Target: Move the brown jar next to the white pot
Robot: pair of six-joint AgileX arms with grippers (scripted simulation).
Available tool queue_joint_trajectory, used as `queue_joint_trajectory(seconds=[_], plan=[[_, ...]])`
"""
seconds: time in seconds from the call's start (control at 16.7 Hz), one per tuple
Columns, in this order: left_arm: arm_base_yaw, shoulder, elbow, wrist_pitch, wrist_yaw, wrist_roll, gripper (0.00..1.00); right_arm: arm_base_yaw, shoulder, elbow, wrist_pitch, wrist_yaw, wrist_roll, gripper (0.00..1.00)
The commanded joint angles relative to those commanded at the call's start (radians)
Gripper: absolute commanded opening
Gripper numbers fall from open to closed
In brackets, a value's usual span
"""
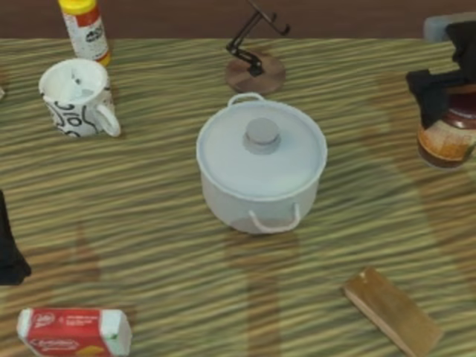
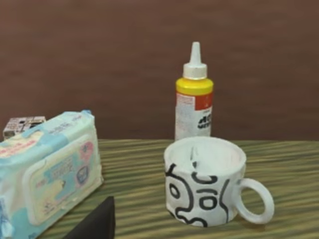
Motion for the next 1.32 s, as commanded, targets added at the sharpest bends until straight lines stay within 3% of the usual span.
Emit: queue_joint_trajectory(seconds=[0.24, 0.42, 0.78, 1.32], plan=[[0.000, 0.000, 0.000, 0.000, 0.000, 0.000, 1.00, 0.101, -0.001, -0.081, 0.077, 0.022, 0.244, 0.00], [0.000, 0.000, 0.000, 0.000, 0.000, 0.000, 1.00, 0.154, -0.008, -0.120, 0.122, 0.034, 0.350, 0.00], [0.000, 0.000, 0.000, 0.000, 0.000, 0.000, 1.00, 0.159, -0.006, -0.128, 0.133, 0.034, 0.368, 0.00], [0.000, 0.000, 0.000, 0.000, 0.000, 0.000, 1.00, 0.164, 0.049, -0.238, 0.301, 0.037, 0.369, 0.00]])
